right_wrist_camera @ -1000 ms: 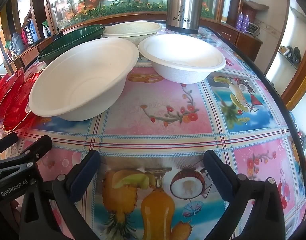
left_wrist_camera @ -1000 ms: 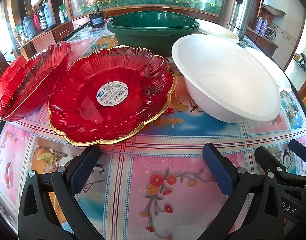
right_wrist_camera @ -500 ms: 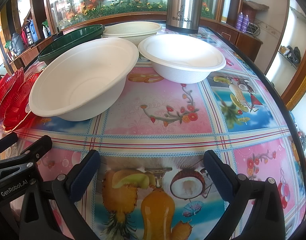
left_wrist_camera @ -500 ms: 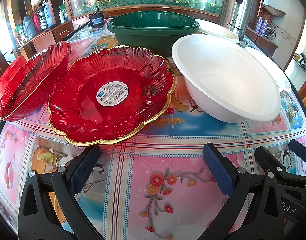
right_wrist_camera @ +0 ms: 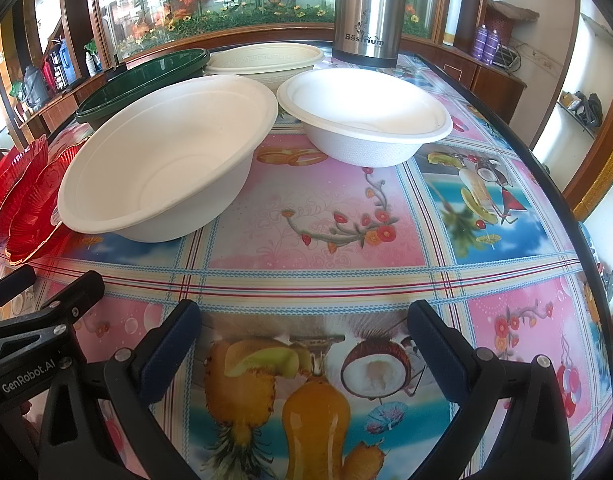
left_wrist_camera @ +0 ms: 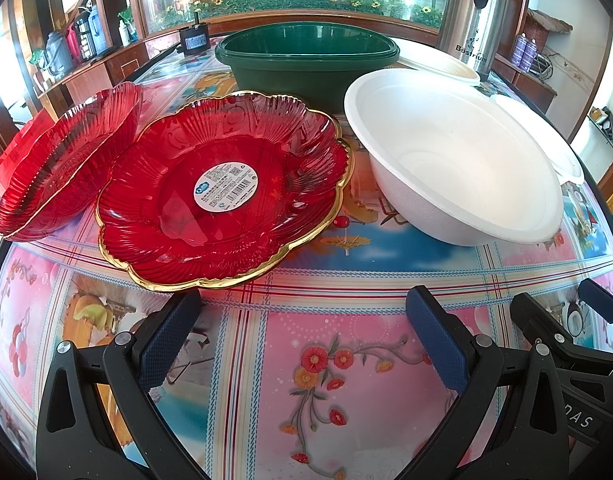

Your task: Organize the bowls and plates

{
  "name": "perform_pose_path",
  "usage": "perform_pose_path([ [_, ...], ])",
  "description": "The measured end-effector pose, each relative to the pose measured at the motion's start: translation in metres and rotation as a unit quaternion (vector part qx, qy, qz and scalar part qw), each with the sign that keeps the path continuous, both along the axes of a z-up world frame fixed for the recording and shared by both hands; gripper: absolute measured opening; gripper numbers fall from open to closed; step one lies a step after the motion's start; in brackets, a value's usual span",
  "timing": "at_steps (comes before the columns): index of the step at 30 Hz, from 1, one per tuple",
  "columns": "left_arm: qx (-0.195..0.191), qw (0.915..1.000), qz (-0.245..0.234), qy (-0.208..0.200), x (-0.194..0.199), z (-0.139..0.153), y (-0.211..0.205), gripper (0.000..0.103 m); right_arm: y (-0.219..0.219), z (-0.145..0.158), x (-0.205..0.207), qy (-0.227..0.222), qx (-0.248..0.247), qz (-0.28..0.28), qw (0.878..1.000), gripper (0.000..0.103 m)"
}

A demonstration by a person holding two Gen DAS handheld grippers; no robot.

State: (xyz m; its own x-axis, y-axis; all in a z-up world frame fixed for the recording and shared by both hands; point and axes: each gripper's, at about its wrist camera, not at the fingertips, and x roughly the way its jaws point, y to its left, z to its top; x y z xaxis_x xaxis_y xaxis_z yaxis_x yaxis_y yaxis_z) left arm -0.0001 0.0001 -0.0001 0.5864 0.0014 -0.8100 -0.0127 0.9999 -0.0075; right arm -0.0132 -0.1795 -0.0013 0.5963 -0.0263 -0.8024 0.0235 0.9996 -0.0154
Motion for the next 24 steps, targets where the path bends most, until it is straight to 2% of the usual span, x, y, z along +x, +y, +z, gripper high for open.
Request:
perform_pose_path([
  [24,0.000,1.0000,0.002,0.000,-0.0016,-0.0011,0.0042,0.103,0.0001,0.0002,-0.0001,0.000,0.000,0.000,1.000,0.103],
])
